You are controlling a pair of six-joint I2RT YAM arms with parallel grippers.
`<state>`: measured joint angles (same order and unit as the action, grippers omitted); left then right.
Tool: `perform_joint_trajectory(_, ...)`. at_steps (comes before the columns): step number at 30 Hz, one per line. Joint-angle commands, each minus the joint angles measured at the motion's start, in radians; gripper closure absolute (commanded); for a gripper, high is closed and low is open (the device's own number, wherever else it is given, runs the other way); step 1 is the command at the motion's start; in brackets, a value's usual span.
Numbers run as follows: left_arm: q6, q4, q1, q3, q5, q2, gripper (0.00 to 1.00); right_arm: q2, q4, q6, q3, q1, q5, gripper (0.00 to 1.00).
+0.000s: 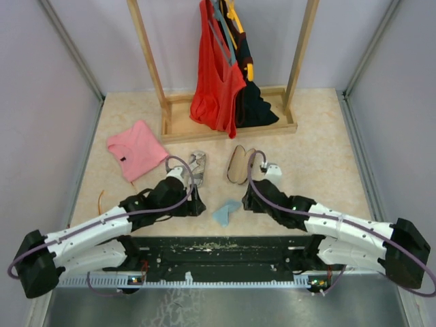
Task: Organize the sunglasses
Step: Place the glasses cleaning cloth at the center of the board, then adjust the glasses cleaning cloth at the center of the board.
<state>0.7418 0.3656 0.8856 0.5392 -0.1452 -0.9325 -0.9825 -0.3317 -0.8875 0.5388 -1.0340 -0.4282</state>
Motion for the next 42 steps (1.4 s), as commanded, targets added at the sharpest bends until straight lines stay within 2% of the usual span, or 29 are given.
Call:
perform_joint_trajectory(1,0.093,-0.094,0.108,-0.016,-0.021,-0.081,0.20,0.011,0.017,0.137,0.001,0.142,0.147,0.55)
perform_joint_trajectory(4,0.163,-0.136,0.174,-0.014,-0.059,-0.158,0.28,-0.026,0.058,0.155,0.005,0.175,0.189,0.56)
perform_joint_trajectory(8,0.212,-0.197,0.210,-0.012,-0.073,-0.256,0.36,-0.093,0.092,0.168,0.032,0.178,0.208,0.55)
perform_joint_trajectory(17,0.227,-0.276,0.217,0.008,-0.117,-0.360,0.38,-0.151,0.172,0.151,0.022,0.181,0.265,0.55)
perform_joint_trajectory(23,0.216,-0.309,0.217,0.035,-0.096,-0.458,0.47,-0.123,0.161,0.144,-0.002,0.182,0.245,0.55)
perform_joint_trajectory(26,0.213,-0.334,0.217,0.027,-0.090,-0.484,0.56,-0.109,0.153,0.140,-0.013,0.184,0.231,0.55)
perform_joint_trajectory(29,0.201,-0.345,0.217,0.029,-0.096,-0.498,0.70,-0.092,0.149,0.135,-0.026,0.183,0.223,0.55)
perform_joint_trajectory(36,0.133,-0.265,0.197,0.057,-0.160,-0.458,0.98,-0.065,0.173,0.111,-0.066,0.186,0.244,0.55)
perform_joint_trajectory(42,0.043,-0.256,0.132,0.017,-0.157,-0.372,1.00,-0.067,0.266,0.078,-0.107,0.187,0.289,0.50)
